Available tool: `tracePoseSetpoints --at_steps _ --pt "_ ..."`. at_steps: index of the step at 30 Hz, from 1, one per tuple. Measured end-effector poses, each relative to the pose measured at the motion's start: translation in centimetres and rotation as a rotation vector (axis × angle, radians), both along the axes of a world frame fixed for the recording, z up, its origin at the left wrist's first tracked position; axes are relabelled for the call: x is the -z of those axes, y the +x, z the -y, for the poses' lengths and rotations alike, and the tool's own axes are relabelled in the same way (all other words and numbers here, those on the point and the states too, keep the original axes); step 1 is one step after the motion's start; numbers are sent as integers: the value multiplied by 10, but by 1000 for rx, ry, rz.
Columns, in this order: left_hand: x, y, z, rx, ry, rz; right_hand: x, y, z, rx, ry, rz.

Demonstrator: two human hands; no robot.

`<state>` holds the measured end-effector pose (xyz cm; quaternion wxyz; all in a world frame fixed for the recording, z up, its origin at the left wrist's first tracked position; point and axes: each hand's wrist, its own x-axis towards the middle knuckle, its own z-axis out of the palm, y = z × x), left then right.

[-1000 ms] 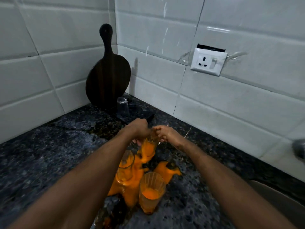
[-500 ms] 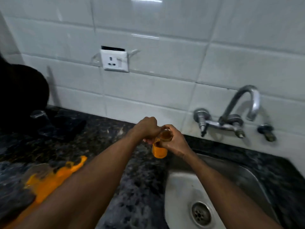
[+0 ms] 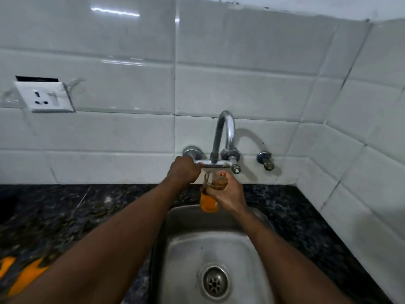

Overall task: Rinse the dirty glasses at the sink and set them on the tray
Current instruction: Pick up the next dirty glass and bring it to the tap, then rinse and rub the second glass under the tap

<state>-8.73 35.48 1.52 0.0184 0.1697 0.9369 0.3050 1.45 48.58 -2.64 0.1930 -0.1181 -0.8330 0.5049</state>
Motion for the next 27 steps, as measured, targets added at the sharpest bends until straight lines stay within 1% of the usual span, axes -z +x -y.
tracePoseSetpoints --at_steps 5,9,16,18,19,20,21,23,24,25,26,27 --pt "1 0 -4 -45 10 4 -13 -1 -8 -3 24 -11" --pt "6 -5 -1 -120 170 87 -14 0 -9 -5 23 -10" --pt "13 3 6 -113 192 46 -15 6 -5 -8 45 -9" --pt "21 9 6 -130 291 106 -15 8 -4 -17 45 -9" --pt "26 14 6 -170 387 197 -15 9 -4 -20 44 -11" --pt "33 22 5 -219 506 349 -16 9 -4 -18 40 -11" --pt "43 30 3 -257 624 565 -16 10 -4 -16 28 -12" --pt "65 49 -2 -227 819 966 -15 12 -4 -16 -28 -12" --pt "74 58 -6 -175 924 1109 -13 14 -4 -21 -63 -12" --pt "81 66 -10 -129 1041 1214 -10 15 -4 -34 -93 -8" --pt "83 75 -13 -97 1162 1269 -9 17 -4 -52 -118 6" --pt "82 79 -16 -86 1236 1270 -8 18 -4 -75 -128 33"
